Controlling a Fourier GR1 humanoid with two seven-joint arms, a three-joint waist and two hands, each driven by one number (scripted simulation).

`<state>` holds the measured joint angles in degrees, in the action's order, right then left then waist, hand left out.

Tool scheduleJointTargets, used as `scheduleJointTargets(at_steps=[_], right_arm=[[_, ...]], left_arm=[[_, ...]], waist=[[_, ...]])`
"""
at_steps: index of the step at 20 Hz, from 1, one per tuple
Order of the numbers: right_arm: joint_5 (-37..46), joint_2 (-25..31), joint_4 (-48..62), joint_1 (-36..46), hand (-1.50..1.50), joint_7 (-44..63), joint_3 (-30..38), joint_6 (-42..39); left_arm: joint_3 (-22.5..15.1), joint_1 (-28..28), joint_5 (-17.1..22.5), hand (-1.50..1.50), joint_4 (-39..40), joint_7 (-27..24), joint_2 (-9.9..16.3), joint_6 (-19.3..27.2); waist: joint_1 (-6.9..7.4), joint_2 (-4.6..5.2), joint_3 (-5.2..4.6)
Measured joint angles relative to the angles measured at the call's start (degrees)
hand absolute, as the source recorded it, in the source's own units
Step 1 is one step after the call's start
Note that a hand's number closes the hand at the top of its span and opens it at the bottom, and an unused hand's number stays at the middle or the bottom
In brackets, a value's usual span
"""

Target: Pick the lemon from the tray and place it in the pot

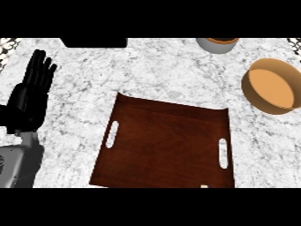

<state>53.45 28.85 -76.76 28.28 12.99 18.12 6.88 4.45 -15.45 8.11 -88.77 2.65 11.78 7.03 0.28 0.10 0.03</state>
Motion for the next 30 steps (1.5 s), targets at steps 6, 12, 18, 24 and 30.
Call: scheduleJointTargets(at_steps=[6,12,18,24,30], right_arm=[[0.3,1.5,15.6,3.4,1.50,-6.5,1.1,5.2],[-5.5,2.0,28.6,7.6,-1.50,-10.1,4.5,0.5],[-9.3,2.6,38.5,11.6,-1.50,-19.9,5.6,-0.9],[-16.4,1.9,40.1,14.3,-1.50,-26.8,10.4,-0.1],[-24.9,2.1,40.3,15.5,-1.50,-26.2,17.1,-1.0]], left_arm=[[0.4,0.0,0.0,0.00,0.6,-0.5,-0.2,-0.8],[-0.2,-0.4,-0.7,0.00,0.3,-0.3,-0.8,-0.6],[0.4,-0.5,-0.4,0.00,-0.1,0.2,-0.3,-1.2],[0.3,0.3,-0.8,0.00,0.0,-0.2,-0.9,-1.0],[1.5,-1.5,-0.7,0.00,2.1,-0.5,-0.5,-1.0]], waist=[[0.36,0.11,-0.01],[0.82,0.26,0.05],[0.87,0.27,0.06],[0.48,0.13,0.04],[-0.09,0.02,0.00]])
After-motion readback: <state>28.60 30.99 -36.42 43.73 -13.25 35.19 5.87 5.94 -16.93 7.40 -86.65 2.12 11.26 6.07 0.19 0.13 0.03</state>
